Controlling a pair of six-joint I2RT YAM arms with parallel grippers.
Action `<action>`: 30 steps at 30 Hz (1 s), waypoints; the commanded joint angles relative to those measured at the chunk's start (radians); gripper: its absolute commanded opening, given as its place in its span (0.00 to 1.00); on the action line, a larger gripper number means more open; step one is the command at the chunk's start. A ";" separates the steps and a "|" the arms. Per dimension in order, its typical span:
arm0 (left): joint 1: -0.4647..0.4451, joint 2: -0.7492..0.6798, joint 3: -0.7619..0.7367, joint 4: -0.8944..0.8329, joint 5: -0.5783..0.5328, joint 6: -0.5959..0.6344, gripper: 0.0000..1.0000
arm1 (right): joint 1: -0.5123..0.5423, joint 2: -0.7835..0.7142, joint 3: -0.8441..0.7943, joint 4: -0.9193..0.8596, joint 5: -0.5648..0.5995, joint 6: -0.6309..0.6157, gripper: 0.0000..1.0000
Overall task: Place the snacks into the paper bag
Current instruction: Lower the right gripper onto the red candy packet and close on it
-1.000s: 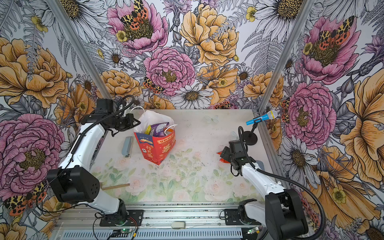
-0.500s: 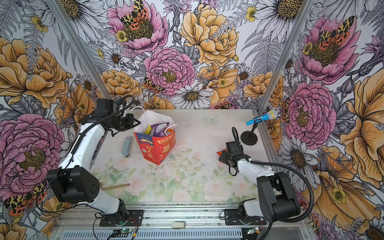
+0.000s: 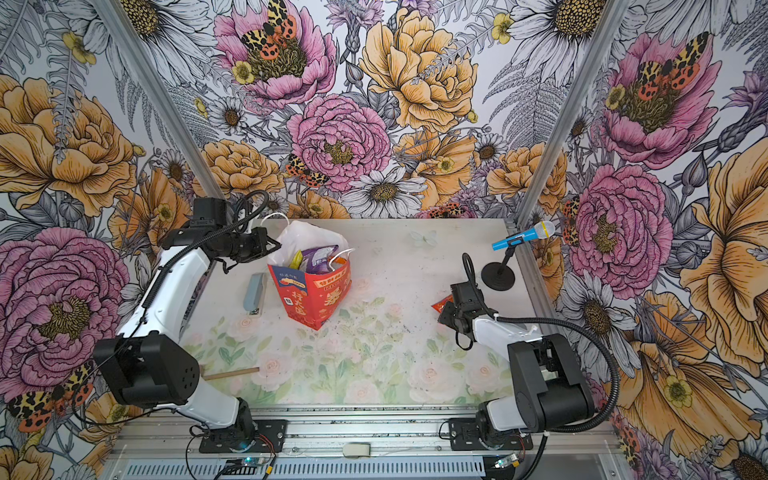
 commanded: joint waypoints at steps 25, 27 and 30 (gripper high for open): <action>-0.004 -0.011 -0.015 0.003 -0.016 -0.010 0.00 | 0.002 0.101 0.265 -0.242 -0.062 -0.250 0.66; -0.005 -0.008 -0.015 0.004 -0.016 -0.010 0.00 | 0.015 0.100 0.259 -0.242 -0.054 -0.249 0.66; -0.005 -0.007 -0.016 0.004 -0.014 -0.009 0.00 | 0.040 0.101 0.251 -0.245 -0.029 -0.244 0.65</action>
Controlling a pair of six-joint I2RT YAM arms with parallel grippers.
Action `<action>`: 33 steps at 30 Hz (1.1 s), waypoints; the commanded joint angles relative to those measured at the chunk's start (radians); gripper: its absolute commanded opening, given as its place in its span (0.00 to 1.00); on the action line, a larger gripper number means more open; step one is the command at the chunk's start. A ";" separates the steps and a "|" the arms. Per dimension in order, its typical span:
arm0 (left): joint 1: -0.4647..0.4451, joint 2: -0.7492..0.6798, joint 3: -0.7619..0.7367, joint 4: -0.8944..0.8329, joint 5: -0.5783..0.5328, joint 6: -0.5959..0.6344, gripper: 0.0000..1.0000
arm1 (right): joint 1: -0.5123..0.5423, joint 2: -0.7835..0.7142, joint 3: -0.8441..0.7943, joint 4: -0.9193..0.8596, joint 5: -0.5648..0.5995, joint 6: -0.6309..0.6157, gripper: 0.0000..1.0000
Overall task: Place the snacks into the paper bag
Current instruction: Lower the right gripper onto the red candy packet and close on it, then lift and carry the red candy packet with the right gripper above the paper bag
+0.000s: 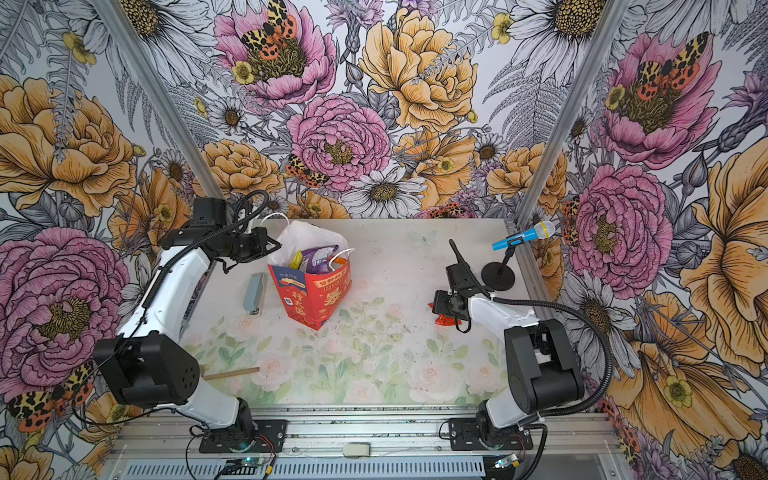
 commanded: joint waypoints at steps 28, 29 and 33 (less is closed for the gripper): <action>-0.005 -0.010 -0.015 0.004 -0.014 -0.010 0.00 | 0.140 -0.011 0.104 -0.062 0.084 0.023 0.00; -0.003 -0.010 -0.015 0.004 -0.015 -0.010 0.00 | 0.153 -0.021 0.121 -0.073 0.086 0.024 0.00; -0.004 -0.008 -0.015 0.004 -0.013 -0.010 0.00 | 0.201 -0.055 0.222 -0.112 0.091 0.026 0.00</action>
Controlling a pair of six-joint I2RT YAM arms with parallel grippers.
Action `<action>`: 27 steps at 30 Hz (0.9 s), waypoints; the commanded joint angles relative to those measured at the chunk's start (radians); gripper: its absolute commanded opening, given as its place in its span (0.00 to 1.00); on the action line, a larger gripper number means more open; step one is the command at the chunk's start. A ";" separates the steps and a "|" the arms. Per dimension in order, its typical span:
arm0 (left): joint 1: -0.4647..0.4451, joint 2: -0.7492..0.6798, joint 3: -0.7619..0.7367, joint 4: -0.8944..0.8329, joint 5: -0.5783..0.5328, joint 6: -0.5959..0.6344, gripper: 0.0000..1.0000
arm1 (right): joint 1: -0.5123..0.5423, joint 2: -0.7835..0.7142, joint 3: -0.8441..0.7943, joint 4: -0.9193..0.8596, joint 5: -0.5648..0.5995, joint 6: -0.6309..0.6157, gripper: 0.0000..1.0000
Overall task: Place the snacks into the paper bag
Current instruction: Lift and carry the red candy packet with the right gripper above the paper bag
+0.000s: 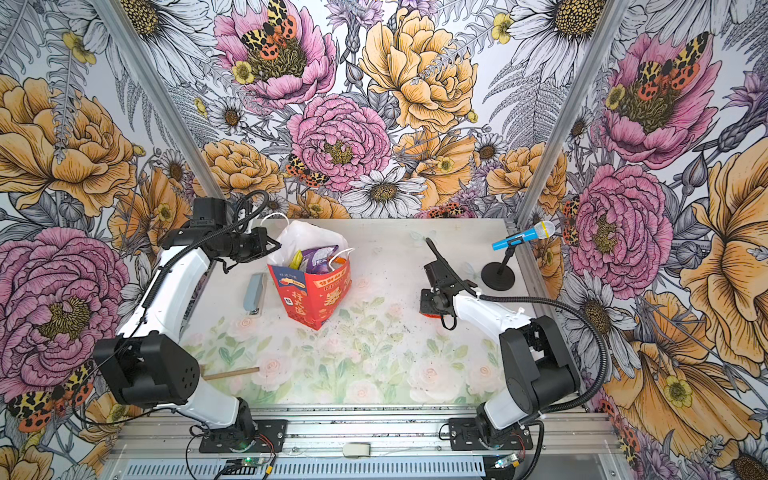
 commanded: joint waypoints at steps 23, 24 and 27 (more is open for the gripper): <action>-0.003 -0.014 -0.015 0.004 -0.003 -0.010 0.00 | 0.271 0.255 1.031 -0.188 0.037 -0.160 0.00; -0.003 -0.013 -0.015 0.004 -0.003 -0.010 0.00 | 0.280 0.277 1.070 -0.196 0.039 -0.168 0.00; -0.003 -0.013 -0.015 0.004 -0.002 -0.010 0.00 | 0.314 0.353 1.198 -0.235 0.041 -0.192 0.00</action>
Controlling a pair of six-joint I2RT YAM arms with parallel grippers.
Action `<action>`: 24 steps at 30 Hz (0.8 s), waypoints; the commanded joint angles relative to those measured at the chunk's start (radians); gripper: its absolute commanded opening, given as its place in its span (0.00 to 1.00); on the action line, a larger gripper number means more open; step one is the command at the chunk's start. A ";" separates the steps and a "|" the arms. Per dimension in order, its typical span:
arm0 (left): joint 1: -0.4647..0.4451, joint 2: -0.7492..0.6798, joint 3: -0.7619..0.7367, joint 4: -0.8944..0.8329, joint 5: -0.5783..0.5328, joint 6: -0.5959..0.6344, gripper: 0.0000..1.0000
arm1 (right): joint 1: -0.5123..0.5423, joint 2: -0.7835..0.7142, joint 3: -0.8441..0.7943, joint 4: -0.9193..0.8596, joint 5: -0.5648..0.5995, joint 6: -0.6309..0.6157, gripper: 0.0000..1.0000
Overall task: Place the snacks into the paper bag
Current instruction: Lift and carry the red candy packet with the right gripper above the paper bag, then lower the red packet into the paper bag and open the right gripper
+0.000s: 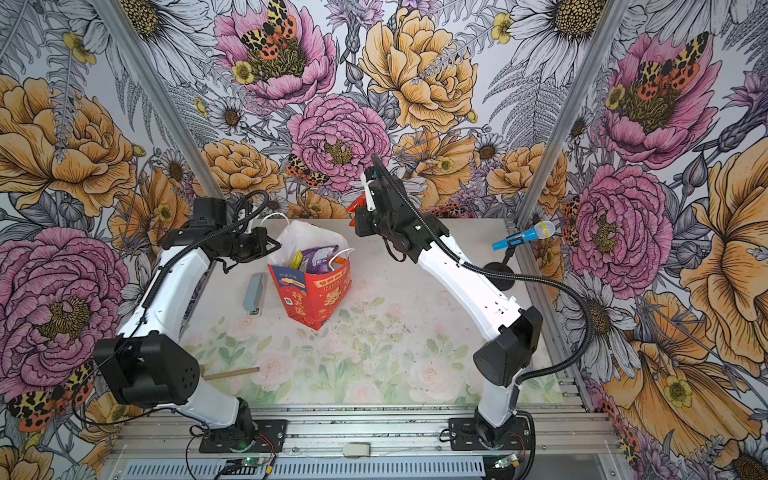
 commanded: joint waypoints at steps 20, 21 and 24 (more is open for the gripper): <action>0.000 -0.015 -0.015 0.004 0.000 -0.011 0.00 | 0.228 0.273 0.282 -0.156 0.003 -0.069 0.00; 0.001 -0.015 -0.014 0.004 0.001 -0.011 0.00 | 0.229 0.278 0.278 -0.157 0.006 -0.067 0.00; 0.001 -0.016 -0.015 0.004 0.000 -0.011 0.00 | 0.229 0.285 0.265 -0.157 0.006 -0.058 0.00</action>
